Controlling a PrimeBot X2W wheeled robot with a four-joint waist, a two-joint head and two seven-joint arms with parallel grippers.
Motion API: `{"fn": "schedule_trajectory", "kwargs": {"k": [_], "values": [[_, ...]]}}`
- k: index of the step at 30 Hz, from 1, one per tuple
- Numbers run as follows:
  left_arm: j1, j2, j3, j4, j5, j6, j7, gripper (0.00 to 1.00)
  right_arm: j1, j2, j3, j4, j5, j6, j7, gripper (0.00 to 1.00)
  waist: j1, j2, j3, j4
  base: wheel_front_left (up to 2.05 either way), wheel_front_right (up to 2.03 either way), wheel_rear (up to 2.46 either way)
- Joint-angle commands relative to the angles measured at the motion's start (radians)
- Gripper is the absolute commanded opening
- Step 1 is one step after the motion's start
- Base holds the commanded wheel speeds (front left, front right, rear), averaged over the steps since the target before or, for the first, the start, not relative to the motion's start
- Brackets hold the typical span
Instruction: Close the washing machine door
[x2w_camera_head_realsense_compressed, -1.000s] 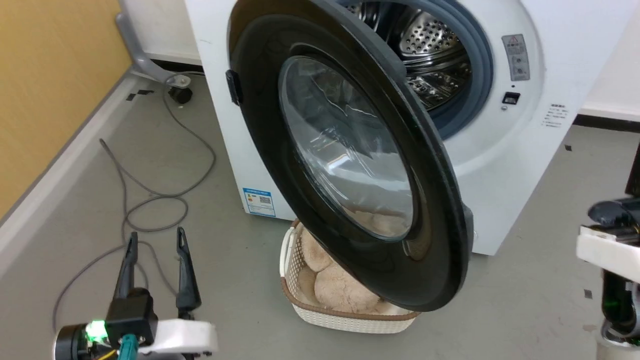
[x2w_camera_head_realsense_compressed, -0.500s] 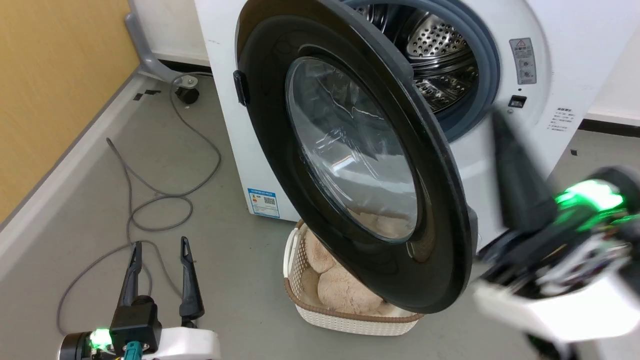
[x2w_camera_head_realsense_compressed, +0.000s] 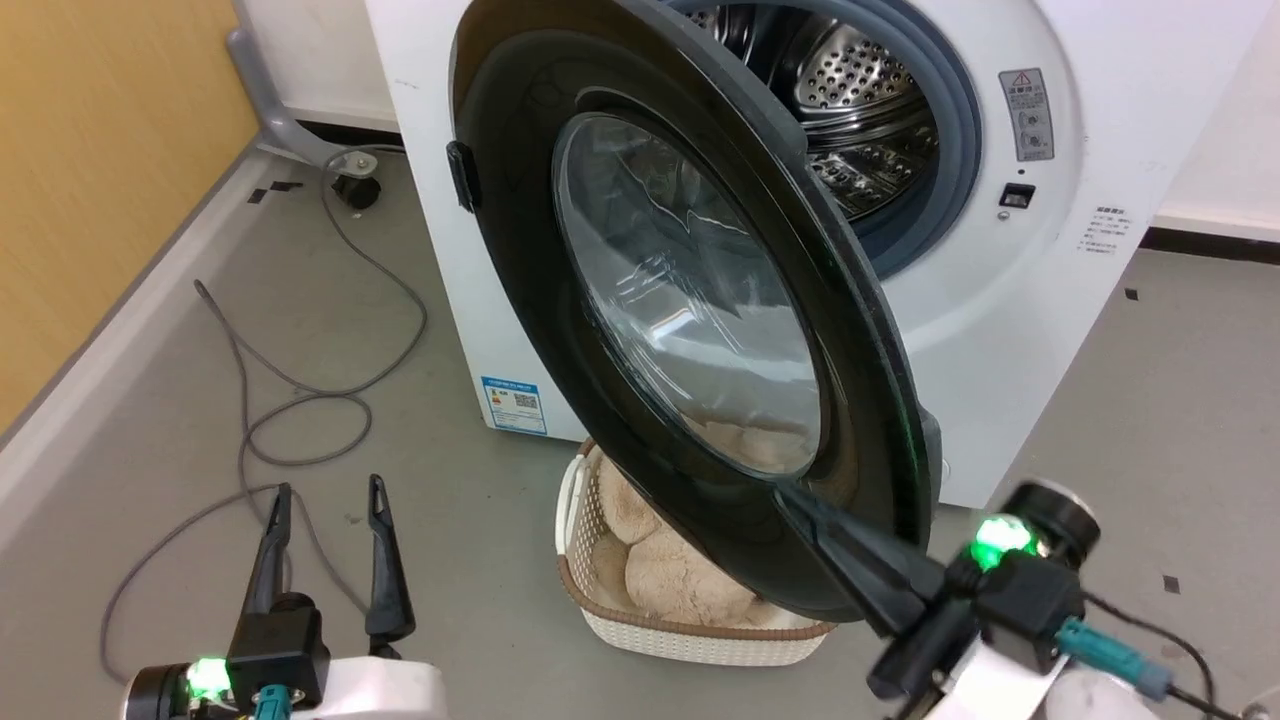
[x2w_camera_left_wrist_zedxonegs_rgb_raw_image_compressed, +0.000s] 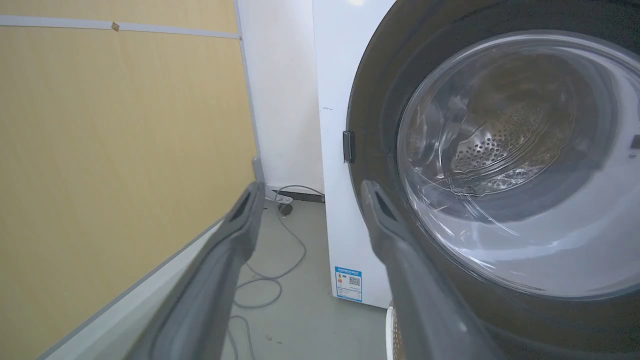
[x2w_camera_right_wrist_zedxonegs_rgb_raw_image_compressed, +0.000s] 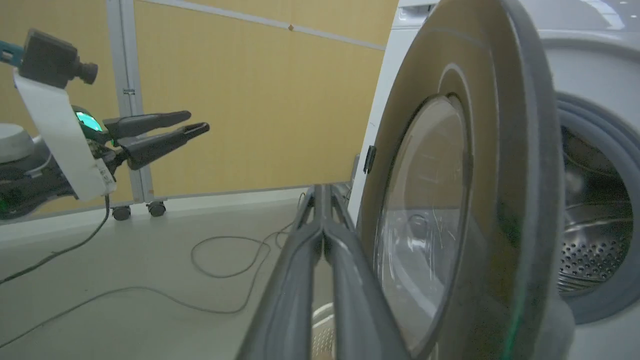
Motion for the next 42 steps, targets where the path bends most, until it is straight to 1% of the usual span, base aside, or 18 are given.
{"fn": "schedule_trajectory", "kwargs": {"k": [1,4,8,15,20,28,34,39,42], "values": [[0.0,-0.003,-0.002,-0.003,0.007,-0.008,-0.004,1.0,0.016,-0.018,0.007,0.038,-0.021,0.0,-0.005,0.0,0.0,0.0,0.004,-0.002,0.0,0.0,0.0],[-0.002,-0.005,-0.005,-0.004,0.012,-0.013,-0.004,1.0,0.035,-0.014,-0.022,0.092,-0.011,0.0,-0.005,0.0,0.0,0.0,0.011,-0.009,0.0,0.0,0.0],[-0.005,-0.007,-0.017,0.0,0.018,-0.024,-0.004,1.0,0.047,-0.005,-0.084,0.16,0.013,0.0,-0.005,0.0,0.0,0.0,0.026,-0.018,0.0,0.0,0.0],[-0.036,-0.012,-0.033,0.001,0.025,-0.03,-0.004,1.0,0.014,-0.005,-0.183,0.259,0.012,0.0,-0.005,0.0,0.0,0.0,0.073,-0.026,0.0,0.0,0.0],[-0.077,-0.015,-0.049,-0.005,0.029,-0.035,-0.004,1.0,-0.04,-0.005,-0.283,0.322,0.012,0.0,-0.005,0.0,0.0,0.0,0.132,-0.019,0.0,0.0,0.0],[-0.153,-0.023,-0.082,-0.013,0.03,-0.036,-0.004,1.0,-0.192,-0.018,-0.418,0.441,-0.04,0.0,-0.005,0.0,0.0,0.0,0.237,0.012,0.0,0.0,0.0],[-0.198,-0.029,-0.104,-0.013,0.026,-0.033,-0.004,1.0,-0.346,-0.041,-0.454,0.545,-0.08,0.0,-0.005,0.0,0.0,0.0,0.303,0.043,0.0,0.0,0.0],[-0.219,-0.032,-0.112,-0.015,0.02,-0.026,-0.004,1.0,-0.468,-0.061,-0.45,0.643,-0.095,0.0,-0.005,0.0,0.0,0.0,0.337,0.062,0.0,0.0,0.0],[-0.224,-0.034,-0.114,-0.014,0.018,-0.021,-0.004,1.0,-0.529,-0.061,-0.454,0.695,-0.104,0.0,-0.005,0.0,0.0,0.0,0.347,0.067,0.0,0.0,0.0]]}}
